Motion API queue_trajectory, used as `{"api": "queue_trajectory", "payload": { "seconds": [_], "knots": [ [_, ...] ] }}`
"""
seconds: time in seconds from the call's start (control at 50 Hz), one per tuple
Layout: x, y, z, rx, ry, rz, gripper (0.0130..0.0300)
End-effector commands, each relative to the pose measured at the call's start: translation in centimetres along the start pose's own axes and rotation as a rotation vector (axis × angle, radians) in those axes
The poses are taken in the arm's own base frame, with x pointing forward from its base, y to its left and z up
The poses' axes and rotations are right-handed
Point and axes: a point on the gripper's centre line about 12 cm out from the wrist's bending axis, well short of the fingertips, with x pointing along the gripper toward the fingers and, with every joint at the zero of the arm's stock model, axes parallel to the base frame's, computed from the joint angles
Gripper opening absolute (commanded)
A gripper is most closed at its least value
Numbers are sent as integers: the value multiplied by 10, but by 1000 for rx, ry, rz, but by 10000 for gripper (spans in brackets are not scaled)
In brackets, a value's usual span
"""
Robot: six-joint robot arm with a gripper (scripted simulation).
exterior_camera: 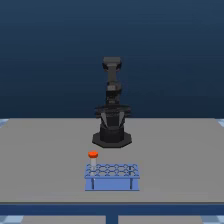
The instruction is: Pick up the centrifuge tube on the rack
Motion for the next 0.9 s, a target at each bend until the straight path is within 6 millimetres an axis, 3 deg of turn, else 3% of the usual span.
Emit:
{"api": "queue_trajectory", "payload": {
  "seconds": [0.02, 0.9],
  "knots": [
    [1, -2, 0, 7, 2, -2, 300],
    [27, -24, 0, -7, 83, -11, 300]
  ]
}}
